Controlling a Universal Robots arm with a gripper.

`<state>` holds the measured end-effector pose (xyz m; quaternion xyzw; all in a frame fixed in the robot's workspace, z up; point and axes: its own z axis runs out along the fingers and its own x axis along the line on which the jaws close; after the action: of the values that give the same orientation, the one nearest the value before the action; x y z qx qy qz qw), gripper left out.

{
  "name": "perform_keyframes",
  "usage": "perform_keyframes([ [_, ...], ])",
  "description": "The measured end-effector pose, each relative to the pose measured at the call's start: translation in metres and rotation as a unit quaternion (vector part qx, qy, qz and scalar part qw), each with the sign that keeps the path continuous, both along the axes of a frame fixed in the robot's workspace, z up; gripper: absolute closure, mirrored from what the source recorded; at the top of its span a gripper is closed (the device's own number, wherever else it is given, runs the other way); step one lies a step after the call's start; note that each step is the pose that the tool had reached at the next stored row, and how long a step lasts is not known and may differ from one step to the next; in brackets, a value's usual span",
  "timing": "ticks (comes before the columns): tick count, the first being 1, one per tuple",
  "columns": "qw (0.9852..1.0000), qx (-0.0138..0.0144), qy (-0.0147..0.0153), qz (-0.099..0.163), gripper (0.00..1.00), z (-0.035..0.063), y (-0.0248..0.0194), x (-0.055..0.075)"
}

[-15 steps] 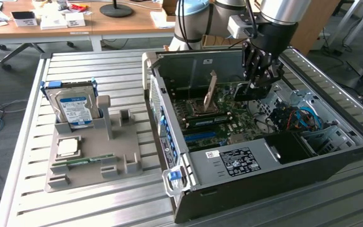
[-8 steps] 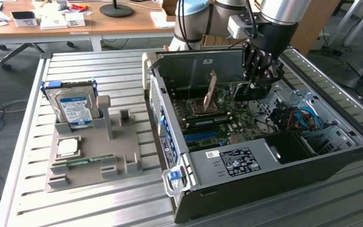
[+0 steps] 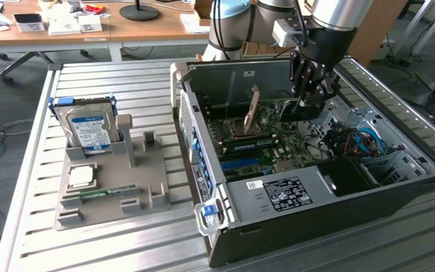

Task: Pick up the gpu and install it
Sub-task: 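Insert the gpu into the slot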

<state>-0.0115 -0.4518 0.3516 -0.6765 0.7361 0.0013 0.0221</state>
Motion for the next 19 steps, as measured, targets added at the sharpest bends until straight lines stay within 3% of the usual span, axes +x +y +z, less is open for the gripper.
perform_keyframes([
  [19, 1.0000, 0.0000, 0.0000, 0.000, 0.73, -0.0003, -0.0021, -0.0026],
])
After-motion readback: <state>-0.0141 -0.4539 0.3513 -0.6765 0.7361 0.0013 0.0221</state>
